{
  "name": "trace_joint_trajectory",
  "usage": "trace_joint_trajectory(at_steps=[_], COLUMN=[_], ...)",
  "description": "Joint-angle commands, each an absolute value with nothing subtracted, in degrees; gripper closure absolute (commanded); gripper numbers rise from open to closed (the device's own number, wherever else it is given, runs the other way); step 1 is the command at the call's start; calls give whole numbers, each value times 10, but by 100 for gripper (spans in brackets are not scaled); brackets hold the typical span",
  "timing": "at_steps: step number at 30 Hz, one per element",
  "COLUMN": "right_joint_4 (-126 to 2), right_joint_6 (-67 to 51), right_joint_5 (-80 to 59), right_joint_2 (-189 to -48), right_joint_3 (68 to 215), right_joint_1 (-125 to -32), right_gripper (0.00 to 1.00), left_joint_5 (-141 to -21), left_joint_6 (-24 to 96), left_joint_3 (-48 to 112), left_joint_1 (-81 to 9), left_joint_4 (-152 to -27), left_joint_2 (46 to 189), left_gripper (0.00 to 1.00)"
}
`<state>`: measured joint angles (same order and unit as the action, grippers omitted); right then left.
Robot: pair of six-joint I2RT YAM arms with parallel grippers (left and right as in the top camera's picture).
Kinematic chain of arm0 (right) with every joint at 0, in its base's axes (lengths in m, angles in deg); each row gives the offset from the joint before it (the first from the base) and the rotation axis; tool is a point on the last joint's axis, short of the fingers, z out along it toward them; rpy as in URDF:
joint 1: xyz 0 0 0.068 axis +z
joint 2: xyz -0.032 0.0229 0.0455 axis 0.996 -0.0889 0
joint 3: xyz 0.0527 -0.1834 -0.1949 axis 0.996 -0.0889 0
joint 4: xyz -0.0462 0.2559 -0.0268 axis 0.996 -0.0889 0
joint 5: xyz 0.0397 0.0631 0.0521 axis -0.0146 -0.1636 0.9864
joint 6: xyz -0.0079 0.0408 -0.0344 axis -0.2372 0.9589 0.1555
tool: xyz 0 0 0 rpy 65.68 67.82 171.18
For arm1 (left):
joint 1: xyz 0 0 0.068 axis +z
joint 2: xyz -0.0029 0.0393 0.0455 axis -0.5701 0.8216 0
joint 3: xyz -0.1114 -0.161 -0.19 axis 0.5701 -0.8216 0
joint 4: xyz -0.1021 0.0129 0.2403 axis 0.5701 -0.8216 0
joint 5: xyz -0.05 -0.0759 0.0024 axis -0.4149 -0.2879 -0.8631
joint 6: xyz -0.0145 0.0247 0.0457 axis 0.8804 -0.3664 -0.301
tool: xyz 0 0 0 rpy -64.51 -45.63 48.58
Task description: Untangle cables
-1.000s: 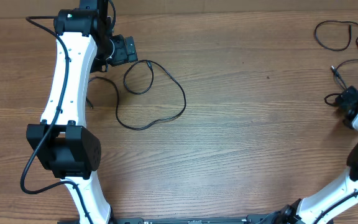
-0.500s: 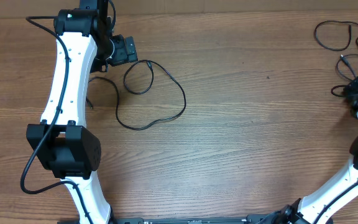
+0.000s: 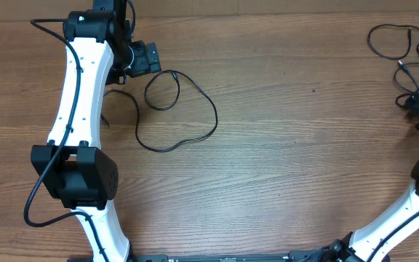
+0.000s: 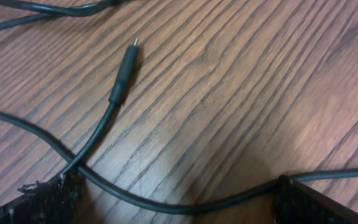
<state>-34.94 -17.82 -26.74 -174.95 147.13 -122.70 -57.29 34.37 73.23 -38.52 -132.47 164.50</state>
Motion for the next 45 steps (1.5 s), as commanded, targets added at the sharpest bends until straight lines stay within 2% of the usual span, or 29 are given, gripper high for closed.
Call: trace_joint_trajectory(at_steps=[1,5,13,14,19,33,40,45], right_joint_4=[-467,-568,-634,-655,-685,-710,-689,-623], right_joint_6=[-150,-150,-150,-150,-150,-150,-210,-211], right_joint_5=[-134,-132,-120,-115,-91,-92,-92,-92], right_joint_2=[-1812,-1766,-1608,-1552,-1487,-1484,-1514,-1561], right_joint_3=[1469,1512,1514,1514,1514,1513,1510,1510], right_joint_1=[-1219,-1218,-1206,-1185,-1111,-815,-722,-667], right_gripper=[0,0,0,0,0,0,0,0], left_joint_5=[-575,-575,-575,-575,-575,-575,-575,-575], left_joint_6=[352,352,352,352,351,351,352,352], left_joint_3=[742,742,742,742,742,742,742,742], left_joint_1=[-389,-389,-389,-389,-389,-389,-389,-389], left_joint_4=[-1324,-1324,-1324,-1324,-1324,-1324,-1324,-1324], left_joint_2=[1638,1638,1638,1638,1638,1638,1638,1638], left_gripper=[0,0,0,0,0,0,0,1])
